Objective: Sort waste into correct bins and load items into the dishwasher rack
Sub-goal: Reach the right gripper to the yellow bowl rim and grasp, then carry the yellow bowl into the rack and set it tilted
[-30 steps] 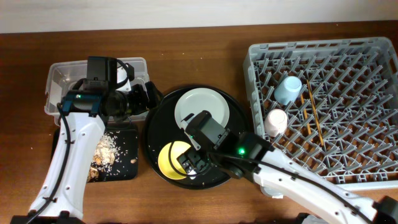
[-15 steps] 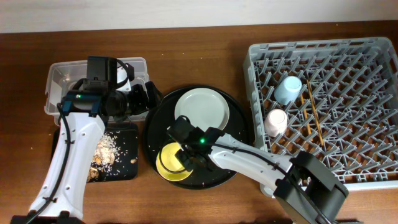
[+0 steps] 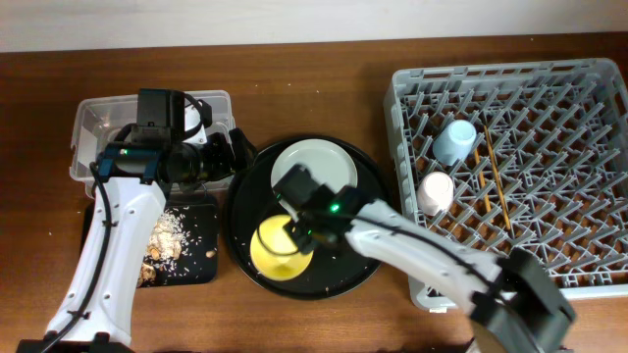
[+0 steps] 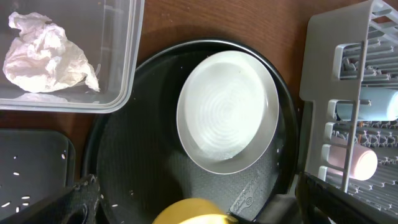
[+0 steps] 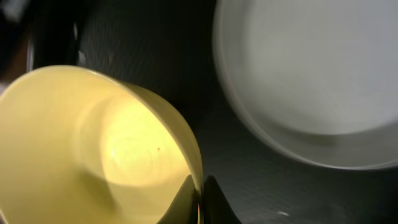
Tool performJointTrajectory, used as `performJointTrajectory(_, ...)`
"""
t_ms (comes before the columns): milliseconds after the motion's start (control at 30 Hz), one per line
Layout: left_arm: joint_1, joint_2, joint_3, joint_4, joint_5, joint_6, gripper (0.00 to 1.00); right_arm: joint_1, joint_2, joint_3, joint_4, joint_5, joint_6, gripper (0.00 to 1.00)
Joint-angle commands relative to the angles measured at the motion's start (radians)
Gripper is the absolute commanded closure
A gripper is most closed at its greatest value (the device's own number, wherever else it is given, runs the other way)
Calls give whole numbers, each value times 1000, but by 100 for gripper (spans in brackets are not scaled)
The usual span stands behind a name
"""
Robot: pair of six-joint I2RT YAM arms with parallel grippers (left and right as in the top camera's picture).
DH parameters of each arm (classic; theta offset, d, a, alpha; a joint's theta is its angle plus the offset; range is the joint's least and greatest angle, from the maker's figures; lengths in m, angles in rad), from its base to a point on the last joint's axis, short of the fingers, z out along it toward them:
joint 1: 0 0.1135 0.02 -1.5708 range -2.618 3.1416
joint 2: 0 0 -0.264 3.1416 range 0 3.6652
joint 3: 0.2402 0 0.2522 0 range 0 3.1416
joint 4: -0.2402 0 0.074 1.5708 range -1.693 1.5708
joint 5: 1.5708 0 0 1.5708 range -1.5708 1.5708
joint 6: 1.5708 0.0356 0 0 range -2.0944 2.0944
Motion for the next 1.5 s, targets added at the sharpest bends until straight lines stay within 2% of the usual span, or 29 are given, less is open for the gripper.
performJointTrajectory(0,0,-2,2,-1,-3,13,1,-64,-117,51,-22,2,1,96)
performJointTrajectory(167,1,-2,2,-1,-3,13,1,-164,-269,51,-63,3,0,96)
performJointTrajectory(400,0,-2,2,-1,-3,13,1,-436,-396,51,-169,2,0,96)
performJointTrajectory(533,0,-2,2,-1,-3,13,1,-590,-397,51,-183,2,1,96)
performJointTrajectory(1000,1,-2,2,-1,-3,13,1,-900,-397,51,-138,3,0,96)
performJointTrajectory(1200,0,-2,2,-1,-3,13,1,-1081,-395,51,-177,108,5,96)
performJointTrajectory(1333,1,-2,2,-1,-3,13,1,-1184,-337,46,-260,118,16,96)
performJointTrajectory(1467,0,-2,2,-1,-3,13,1,-1207,-232,46,-278,116,16,96)
